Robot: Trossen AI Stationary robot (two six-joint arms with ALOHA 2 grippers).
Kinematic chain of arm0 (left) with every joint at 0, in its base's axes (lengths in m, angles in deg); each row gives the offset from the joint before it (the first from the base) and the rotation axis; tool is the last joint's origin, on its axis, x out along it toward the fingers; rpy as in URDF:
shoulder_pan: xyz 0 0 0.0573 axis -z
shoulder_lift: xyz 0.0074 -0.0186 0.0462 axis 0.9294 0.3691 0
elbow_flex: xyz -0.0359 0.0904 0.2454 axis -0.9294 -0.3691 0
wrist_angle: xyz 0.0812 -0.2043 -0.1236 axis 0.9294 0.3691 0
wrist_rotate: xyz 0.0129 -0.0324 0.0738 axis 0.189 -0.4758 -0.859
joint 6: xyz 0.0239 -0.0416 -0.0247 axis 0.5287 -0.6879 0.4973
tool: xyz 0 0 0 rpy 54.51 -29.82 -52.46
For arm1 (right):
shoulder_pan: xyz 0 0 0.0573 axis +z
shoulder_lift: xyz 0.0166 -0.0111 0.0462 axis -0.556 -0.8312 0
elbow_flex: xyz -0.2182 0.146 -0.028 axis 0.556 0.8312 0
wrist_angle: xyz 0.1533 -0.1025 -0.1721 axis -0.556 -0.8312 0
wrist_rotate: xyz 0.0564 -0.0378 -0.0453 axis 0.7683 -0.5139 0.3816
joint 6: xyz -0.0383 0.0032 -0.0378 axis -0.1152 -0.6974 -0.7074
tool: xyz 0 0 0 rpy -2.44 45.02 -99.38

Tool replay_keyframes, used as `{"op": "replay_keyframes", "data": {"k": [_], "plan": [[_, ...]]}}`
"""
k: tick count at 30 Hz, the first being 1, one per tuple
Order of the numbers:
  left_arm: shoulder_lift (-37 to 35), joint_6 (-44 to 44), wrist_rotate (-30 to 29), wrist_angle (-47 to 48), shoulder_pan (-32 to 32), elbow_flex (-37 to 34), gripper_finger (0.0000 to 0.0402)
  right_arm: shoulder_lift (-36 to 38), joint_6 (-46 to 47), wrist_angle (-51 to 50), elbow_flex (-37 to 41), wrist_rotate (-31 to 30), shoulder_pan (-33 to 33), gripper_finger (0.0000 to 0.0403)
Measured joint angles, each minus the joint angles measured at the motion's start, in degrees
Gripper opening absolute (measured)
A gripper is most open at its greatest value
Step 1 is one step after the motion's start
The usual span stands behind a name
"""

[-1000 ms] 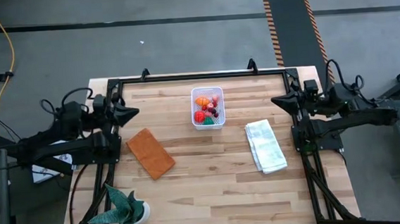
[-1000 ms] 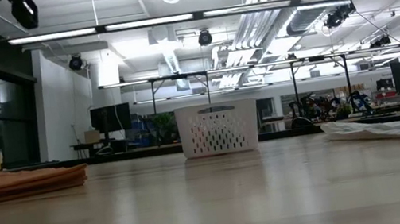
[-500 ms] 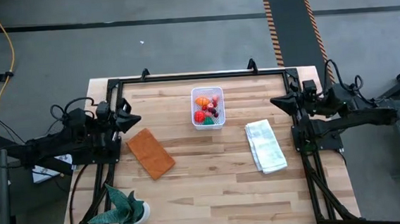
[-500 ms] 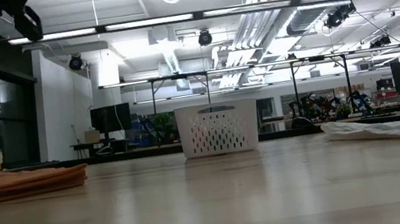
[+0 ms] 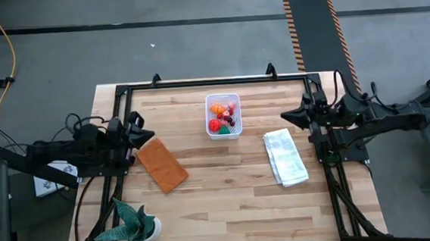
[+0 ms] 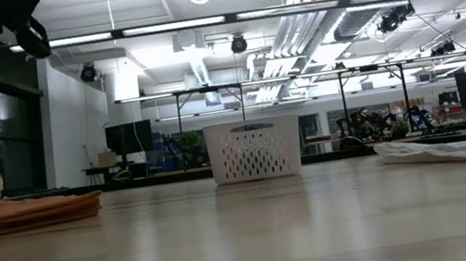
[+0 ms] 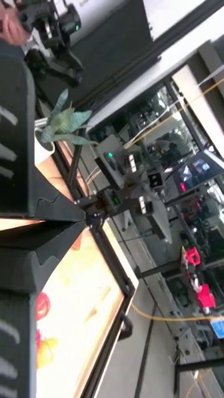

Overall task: Pick and placing Produce into tupperware
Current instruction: Return to Home Position

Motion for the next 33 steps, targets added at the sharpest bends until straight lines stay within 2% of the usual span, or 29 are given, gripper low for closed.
{"op": "replay_keyframes", "data": {"k": [4,11,24,29,33], "plan": [[0.0,0.37,-0.58,-0.58,0.79,-1.88,0.0,-0.01,-0.23,0.94,0.0,-0.83,1.27,0.0],[-0.04,0.37,0.02,-7.53,0.76,-6.97,0.0,0.55,-0.59,-0.06,0.0,-1.86,2.36,0.0],[-0.14,2.24,0.65,-9.36,0.76,-8.52,0.0,0.86,-0.63,-2.0,0.0,-1.92,2.36,0.0],[-0.28,-2.46,0.7,-0.44,0.76,-8.58,0.0,2.04,-0.44,-3.84,0.0,-1.9,2.36,0.0],[-0.88,-3.4,1.61,2.55,0.76,-8.58,0.0,3.41,-0.2,-4.89,0.0,-1.9,2.36,0.0]]}}
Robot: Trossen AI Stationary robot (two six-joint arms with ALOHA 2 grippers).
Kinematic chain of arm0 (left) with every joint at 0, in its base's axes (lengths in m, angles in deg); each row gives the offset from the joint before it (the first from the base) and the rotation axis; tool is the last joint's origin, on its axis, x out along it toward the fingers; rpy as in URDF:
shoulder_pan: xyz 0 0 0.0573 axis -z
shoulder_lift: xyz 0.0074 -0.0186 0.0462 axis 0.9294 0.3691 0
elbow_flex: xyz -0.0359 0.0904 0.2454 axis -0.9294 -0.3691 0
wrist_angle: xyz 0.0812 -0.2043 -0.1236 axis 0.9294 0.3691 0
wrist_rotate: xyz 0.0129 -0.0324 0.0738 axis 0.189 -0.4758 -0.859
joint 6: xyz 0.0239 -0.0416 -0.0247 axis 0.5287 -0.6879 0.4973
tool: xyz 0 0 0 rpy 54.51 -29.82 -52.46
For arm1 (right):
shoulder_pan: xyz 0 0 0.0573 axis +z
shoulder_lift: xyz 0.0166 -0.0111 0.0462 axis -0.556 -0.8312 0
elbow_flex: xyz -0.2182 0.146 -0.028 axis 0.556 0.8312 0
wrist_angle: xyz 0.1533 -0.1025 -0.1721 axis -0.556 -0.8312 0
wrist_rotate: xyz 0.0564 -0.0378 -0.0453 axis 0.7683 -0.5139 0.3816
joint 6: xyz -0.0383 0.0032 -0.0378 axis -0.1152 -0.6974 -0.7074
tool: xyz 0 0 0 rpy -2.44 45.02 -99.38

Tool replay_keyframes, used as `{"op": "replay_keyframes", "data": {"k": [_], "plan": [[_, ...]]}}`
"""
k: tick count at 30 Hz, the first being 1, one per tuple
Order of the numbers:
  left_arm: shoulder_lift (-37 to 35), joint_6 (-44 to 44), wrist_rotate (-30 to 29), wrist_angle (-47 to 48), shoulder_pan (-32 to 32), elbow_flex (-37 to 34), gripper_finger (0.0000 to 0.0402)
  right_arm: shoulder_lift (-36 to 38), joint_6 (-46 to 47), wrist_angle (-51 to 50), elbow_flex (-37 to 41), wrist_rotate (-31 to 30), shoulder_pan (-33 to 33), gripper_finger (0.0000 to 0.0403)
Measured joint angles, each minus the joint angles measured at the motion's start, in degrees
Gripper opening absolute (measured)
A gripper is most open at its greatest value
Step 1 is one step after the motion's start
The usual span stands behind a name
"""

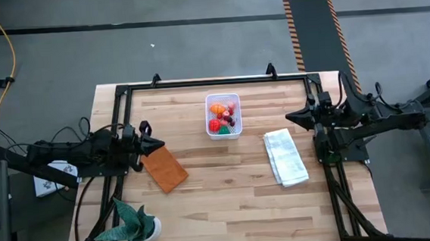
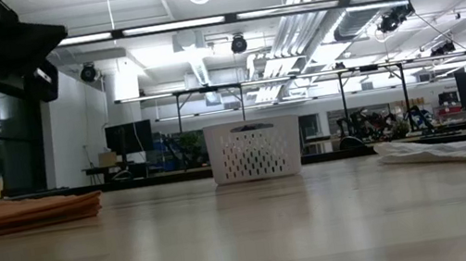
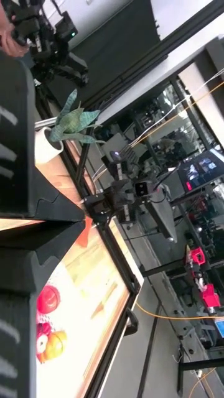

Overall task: Pick and placing Produce into tupperware
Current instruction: Return to Home Position

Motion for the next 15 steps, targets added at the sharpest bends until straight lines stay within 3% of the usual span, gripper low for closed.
{"op": "replay_keyframes", "data": {"k": [15], "plan": [[0.03,-2.57,6.39,9.76,0.0,0.02,0.0,4.35,0.0,-2.88,0.0,0.0,0.0,0.0]]}}
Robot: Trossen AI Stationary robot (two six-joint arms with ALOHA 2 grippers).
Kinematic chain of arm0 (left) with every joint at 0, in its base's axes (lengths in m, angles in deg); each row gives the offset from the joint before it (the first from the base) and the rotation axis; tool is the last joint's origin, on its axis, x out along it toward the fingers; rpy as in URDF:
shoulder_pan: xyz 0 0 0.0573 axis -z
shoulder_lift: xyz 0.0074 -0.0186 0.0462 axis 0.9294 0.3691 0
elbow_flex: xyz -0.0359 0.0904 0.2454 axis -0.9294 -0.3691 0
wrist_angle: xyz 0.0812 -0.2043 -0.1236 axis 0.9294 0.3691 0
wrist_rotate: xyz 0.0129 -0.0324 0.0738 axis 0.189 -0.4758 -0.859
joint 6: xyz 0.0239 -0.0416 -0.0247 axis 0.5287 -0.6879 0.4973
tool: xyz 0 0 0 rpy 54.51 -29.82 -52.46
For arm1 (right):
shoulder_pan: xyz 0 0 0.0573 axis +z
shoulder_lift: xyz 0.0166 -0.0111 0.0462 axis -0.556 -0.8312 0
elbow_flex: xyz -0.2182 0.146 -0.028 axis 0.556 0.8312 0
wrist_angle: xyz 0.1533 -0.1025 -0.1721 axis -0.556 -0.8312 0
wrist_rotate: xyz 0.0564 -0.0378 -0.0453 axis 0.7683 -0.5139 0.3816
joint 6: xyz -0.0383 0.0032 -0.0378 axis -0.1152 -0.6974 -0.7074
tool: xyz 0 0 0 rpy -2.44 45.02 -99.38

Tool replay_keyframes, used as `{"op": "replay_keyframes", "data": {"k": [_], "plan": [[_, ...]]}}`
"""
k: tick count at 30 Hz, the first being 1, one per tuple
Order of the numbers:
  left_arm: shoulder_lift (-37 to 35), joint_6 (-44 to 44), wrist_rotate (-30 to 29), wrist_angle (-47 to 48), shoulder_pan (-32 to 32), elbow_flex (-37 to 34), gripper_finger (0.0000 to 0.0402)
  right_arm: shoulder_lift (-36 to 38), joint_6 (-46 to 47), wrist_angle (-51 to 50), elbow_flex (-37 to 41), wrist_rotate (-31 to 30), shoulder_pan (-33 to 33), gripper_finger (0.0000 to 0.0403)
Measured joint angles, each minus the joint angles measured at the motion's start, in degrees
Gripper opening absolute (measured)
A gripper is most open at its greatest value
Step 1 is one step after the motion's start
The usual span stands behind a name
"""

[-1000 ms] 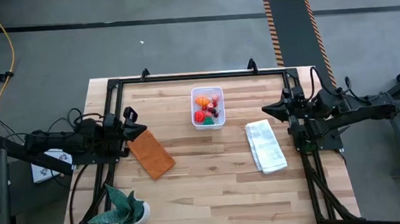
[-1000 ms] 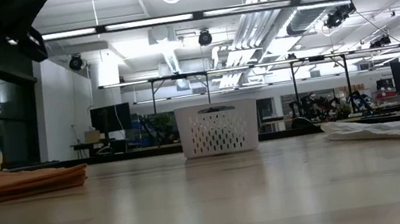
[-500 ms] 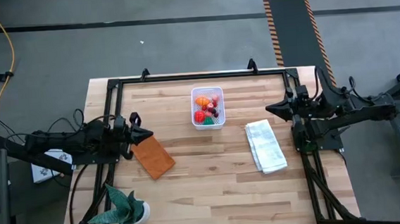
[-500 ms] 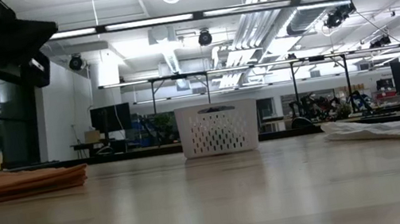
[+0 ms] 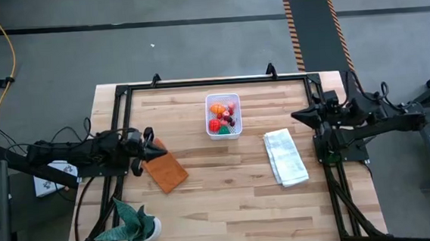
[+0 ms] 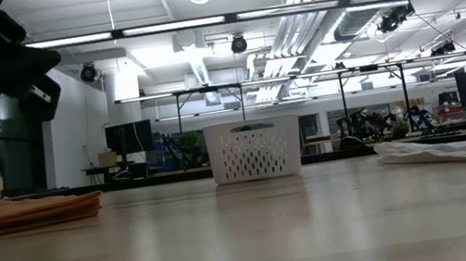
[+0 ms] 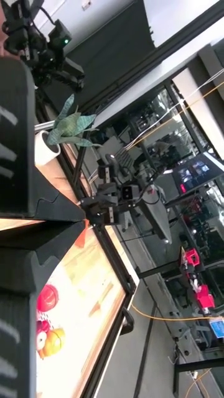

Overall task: Pick and placing Produce into tupperware
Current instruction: Return to Home Position

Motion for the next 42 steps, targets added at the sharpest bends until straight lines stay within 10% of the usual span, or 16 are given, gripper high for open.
{"op": "replay_keyframes", "data": {"k": [11,42], "plan": [[0.02,-1.71,1.9,2.22,0.0,0.04,0.0,5.23,-2.12,0.31,2.36,0.45,0.0,0.0],[0.15,-0.99,-0.5,2.59,0.0,0.04,0.0001,20.84,-18.36,44.97,29.62,0.38,0.0,0.0]]}}
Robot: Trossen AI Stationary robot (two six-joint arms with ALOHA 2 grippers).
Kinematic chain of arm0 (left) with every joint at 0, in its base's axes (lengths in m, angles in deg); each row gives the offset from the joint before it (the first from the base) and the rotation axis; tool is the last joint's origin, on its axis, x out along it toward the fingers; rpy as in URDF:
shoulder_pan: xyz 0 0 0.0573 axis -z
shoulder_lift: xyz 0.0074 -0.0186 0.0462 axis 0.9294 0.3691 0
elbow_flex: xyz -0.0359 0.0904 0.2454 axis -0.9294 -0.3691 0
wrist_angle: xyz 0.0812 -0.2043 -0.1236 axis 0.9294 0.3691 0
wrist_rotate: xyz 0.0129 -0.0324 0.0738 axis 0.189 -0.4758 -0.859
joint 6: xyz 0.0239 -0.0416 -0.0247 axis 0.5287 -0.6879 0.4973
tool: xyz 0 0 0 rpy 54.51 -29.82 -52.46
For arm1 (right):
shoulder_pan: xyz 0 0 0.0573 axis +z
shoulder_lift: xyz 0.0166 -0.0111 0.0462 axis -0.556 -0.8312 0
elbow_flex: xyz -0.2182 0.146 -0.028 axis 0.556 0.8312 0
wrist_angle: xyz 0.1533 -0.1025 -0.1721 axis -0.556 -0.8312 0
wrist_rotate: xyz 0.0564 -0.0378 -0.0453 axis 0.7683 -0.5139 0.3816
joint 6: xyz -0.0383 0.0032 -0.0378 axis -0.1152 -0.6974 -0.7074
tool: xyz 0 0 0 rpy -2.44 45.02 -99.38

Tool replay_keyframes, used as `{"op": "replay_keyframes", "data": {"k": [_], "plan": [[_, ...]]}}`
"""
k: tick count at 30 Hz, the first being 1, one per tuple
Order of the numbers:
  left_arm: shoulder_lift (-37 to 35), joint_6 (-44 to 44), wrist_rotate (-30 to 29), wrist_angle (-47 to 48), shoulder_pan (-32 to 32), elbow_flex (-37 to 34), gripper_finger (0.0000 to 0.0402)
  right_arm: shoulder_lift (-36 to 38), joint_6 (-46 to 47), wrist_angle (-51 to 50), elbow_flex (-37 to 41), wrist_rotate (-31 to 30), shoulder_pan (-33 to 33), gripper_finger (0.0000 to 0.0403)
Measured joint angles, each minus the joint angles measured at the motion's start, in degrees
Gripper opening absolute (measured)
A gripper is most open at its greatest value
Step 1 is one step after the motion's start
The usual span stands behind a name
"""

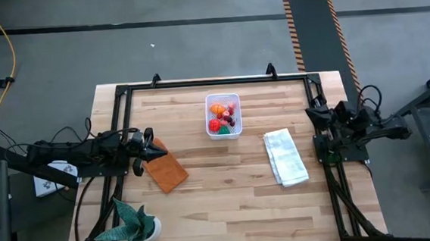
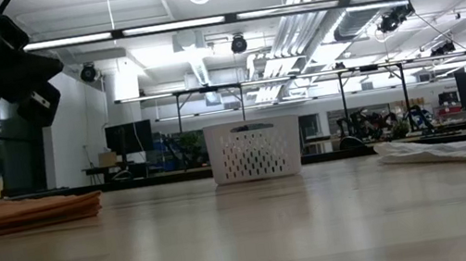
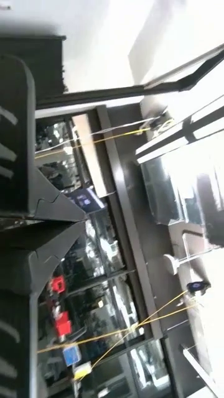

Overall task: Pick and placing Produce into tupperware
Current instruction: Return to Home Position

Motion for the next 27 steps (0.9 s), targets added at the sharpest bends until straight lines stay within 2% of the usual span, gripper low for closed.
{"op": "replay_keyframes", "data": {"k": [12,27], "plan": [[0.0,-0.07,0.02,-0.02,0.0,0.0,0.0001,-0.04,0.13,6.26,4.71,1.74,0.0,0.0],[0.0,-0.22,0.02,0.0,0.0,0.02,0.0001,-0.04,-2.48,5.0,4.74,4.63,0.0,0.0]]}}
